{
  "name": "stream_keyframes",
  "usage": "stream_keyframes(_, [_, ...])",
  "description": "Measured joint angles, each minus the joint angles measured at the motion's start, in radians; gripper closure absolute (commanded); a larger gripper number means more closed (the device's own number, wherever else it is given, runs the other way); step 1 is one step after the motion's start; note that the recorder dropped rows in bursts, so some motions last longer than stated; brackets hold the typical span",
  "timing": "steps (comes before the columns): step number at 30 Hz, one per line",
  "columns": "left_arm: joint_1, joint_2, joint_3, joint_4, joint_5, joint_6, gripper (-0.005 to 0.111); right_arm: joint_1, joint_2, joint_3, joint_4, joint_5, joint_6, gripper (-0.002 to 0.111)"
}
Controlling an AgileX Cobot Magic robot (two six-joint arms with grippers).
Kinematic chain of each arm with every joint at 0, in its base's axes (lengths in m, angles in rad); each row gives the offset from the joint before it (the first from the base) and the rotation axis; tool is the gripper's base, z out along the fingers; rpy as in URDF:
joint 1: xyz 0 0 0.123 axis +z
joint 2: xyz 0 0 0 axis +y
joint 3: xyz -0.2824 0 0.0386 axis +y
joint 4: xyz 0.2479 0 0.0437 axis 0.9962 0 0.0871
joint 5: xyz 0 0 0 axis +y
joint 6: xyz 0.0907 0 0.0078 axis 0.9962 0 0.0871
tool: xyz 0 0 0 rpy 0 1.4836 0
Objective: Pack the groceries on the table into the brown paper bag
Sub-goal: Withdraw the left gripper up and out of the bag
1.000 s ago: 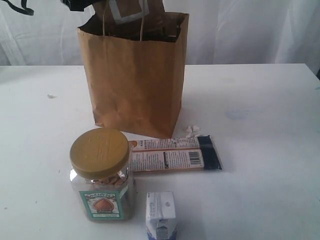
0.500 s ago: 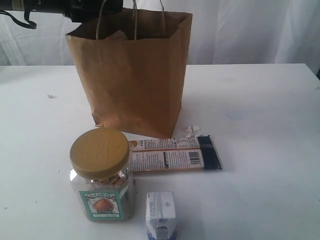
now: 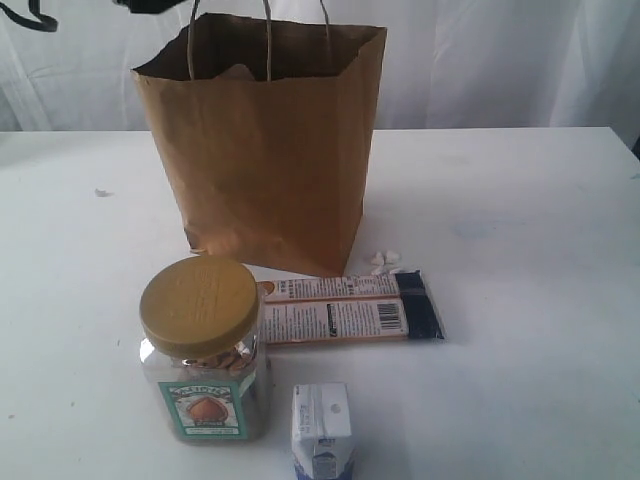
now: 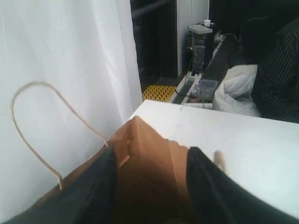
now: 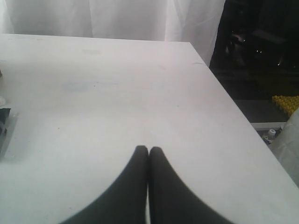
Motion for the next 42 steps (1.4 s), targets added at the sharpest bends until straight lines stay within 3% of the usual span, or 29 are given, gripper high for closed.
stream_keyframes(8, [0.000,-0.188,0.000,0.010,0.005,0.038,0.085,0.000,0.000,0.000,0.000,0.000,0.000,0.108])
stream_keyframes(13, [0.027,-0.309,0.000,0.014,0.167,0.048,0.105,0.000,0.000,0.000,0.000,0.000,0.000,0.108])
stream_keyframes(24, [0.232,-0.378,0.022,0.014,0.485,-0.040,0.107,0.000,0.000,0.000,0.000,0.000,0.000,0.108])
stream_keyframes(29, [0.325,-0.378,0.163,0.012,0.637,-0.086,0.107,0.000,0.000,0.000,0.000,0.000,0.000,0.108])
stream_keyframes(34, [0.376,-0.378,0.360,0.011,0.722,-0.096,0.107,0.000,0.000,0.000,0.000,0.001,0.000,0.108])
stream_keyframes(42, [0.381,-0.380,0.735,0.011,0.729,0.181,0.107,0.000,0.000,0.000,0.000,0.001,0.016,0.108])
